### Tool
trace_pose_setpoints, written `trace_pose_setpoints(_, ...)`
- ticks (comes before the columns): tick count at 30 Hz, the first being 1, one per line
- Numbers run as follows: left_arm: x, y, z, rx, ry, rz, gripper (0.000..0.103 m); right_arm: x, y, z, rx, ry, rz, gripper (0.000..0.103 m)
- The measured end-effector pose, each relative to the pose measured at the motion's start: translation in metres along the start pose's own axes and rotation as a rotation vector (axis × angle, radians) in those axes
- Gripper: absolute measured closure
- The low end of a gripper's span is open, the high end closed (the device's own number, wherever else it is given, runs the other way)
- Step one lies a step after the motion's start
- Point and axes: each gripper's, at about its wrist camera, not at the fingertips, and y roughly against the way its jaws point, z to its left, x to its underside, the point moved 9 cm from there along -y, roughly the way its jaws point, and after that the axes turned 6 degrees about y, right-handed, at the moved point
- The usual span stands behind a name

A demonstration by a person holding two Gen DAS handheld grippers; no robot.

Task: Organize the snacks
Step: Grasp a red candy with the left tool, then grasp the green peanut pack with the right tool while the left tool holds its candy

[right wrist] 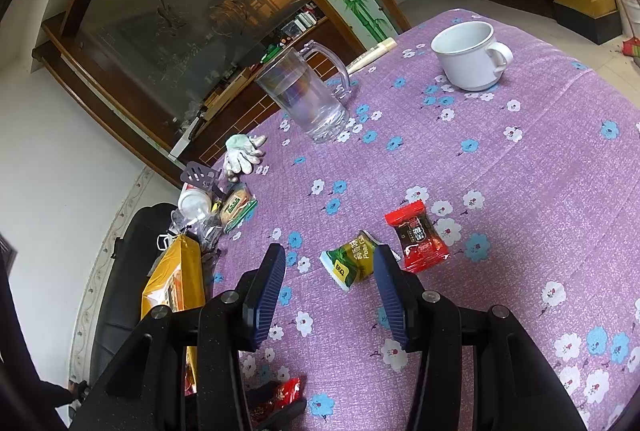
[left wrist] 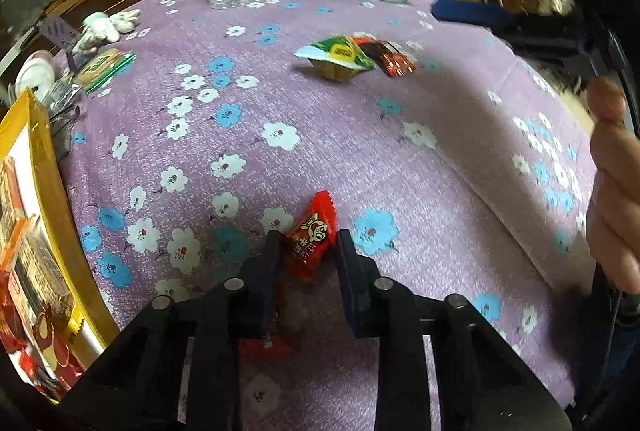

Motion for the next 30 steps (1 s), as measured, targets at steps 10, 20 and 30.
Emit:
trace_pose_setpoints(10, -0.021, 0.012, 0.030, 0.116, 0.217, -0.122, 0.082, 0.006, -0.019, 0.006, 0.036, 0.079, 0.035, 0.054)
trace_pose_setpoints(20, -0.018, 0.018, 0.031, 0.175, 0.239, -0.129, 0.082, 0.025, -0.077, 0.012, 0.195, 0.321, 0.127, 0.051)
trace_pose_setpoints(30, -0.018, 0.022, 0.031, 0.188, 0.239, -0.141, 0.082, 0.034, -0.095, -0.005, 0.301, 0.350, 0.157, 0.090)
